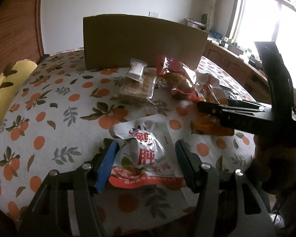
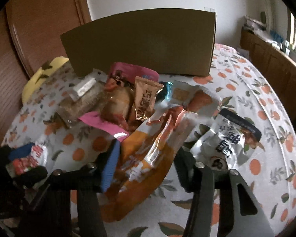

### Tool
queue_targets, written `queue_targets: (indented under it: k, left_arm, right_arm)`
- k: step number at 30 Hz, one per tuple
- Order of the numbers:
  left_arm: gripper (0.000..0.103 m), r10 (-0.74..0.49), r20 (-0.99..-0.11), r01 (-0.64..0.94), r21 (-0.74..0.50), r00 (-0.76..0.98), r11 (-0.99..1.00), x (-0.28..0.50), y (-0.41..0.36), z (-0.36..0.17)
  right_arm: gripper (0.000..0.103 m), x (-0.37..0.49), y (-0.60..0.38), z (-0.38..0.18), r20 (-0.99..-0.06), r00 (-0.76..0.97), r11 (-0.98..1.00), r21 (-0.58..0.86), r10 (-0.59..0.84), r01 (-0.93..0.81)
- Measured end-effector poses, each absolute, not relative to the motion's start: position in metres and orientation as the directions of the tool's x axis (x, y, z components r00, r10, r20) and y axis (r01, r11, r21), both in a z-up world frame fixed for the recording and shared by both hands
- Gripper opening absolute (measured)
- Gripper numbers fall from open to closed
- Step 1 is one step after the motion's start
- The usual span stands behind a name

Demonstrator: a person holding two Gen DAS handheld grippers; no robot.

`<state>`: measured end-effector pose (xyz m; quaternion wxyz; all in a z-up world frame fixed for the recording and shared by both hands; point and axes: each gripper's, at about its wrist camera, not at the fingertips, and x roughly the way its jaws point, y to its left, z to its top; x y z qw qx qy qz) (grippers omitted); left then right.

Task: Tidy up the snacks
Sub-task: 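Grasp the red-and-white packet with left tool while right tool grasps the orange sausage packet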

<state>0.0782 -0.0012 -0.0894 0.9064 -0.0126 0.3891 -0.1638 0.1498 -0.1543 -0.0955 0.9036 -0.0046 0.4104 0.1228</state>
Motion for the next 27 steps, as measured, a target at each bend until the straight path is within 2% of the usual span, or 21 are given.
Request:
queue_targets:
  k: [11,20,27]
  left_arm:
    - [0.061,-0.315,-0.696,0.306,-0.143,0.645,0.941,0.077,-0.009,-0.086]
    - [0.061,-0.318,-0.695,0.302,-0.15,0.645,0.941,0.078,-0.01,-0.086]
    - [0.061,-0.323,-0.677,0.299,-0.158,0.661,0.941,0.076,-0.005,-0.078]
  right_arm:
    - [0.042,0.128,-0.162,-0.093,-0.749,0.612,0.959,0.115,0.254,-0.258]
    - [0.041,0.121,-0.166,-0.085,-0.713,0.628,0.946,0.172,0.312,-0.275]
    - [0.041,0.112,-0.161,-0.07,-0.69,0.648,0.941,0.157,0.322,-0.3]
